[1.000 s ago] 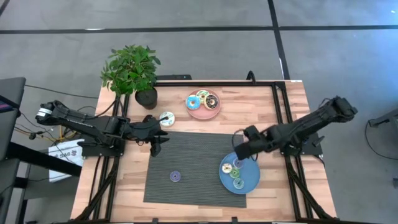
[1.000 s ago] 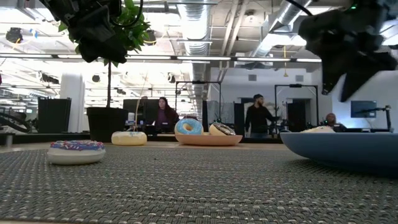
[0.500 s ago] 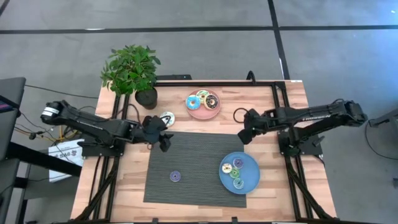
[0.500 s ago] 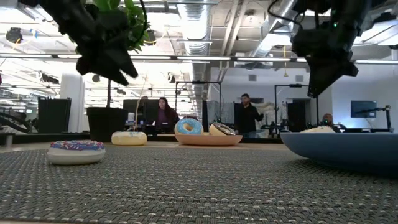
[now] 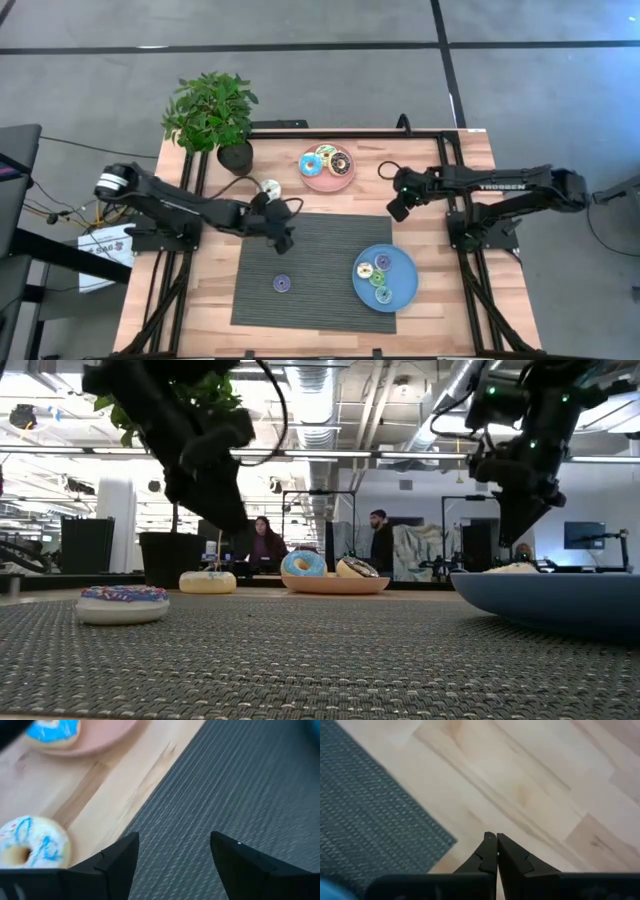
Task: Pick & Place donuts
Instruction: Put the large white donut on the pink plate
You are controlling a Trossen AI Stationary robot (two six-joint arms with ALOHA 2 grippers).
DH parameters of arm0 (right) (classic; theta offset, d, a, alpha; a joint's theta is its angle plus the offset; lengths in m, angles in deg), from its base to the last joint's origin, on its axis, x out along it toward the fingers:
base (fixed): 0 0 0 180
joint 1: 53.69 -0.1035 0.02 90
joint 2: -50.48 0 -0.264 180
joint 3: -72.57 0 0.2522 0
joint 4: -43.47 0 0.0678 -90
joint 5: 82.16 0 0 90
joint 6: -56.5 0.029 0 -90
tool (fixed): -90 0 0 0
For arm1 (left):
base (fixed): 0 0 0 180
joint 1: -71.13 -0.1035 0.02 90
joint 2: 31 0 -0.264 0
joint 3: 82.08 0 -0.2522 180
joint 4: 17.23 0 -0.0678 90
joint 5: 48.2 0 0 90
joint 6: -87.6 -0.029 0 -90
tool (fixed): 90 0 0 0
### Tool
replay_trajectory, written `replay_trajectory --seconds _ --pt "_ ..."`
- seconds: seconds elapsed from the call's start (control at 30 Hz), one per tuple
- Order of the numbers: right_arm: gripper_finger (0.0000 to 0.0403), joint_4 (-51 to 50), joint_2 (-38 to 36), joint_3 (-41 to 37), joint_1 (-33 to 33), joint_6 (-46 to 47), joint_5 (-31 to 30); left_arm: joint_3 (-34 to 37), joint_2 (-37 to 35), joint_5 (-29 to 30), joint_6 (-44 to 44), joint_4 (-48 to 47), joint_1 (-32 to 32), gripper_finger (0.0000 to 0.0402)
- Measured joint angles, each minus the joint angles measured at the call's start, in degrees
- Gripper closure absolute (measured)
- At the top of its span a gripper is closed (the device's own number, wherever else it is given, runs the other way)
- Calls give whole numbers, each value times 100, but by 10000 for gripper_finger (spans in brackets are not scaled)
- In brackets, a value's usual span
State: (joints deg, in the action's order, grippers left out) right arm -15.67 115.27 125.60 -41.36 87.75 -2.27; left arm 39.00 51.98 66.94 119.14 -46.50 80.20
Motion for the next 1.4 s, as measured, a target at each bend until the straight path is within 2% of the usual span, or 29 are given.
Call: replay_trajectory --seconds 0.13,0.3,0.6,0.73,1.17,1.4 --pt "401 181 0 -88 239 -362 138 -376 338 -178 -222 -717 -200 173" --pt "402 469 0 -196 361 -749 244 -433 407 50 -452 -1275 -375 196" --pt "402 1449 0 -652 394 -886 831 -433 407 243 -499 -1607 -671 222" --pt "402 1683 0 -849 394 -886 1027 -433 407 230 -422 -1604 -847 215" --pt "403 1768 0 -889 394 -894 1028 -433 407 -116 -362 -1524 -1479 162" --pt "403 1765 0 -889 394 -927 1029 -435 838 -841 -395 -1300 -1735 161"
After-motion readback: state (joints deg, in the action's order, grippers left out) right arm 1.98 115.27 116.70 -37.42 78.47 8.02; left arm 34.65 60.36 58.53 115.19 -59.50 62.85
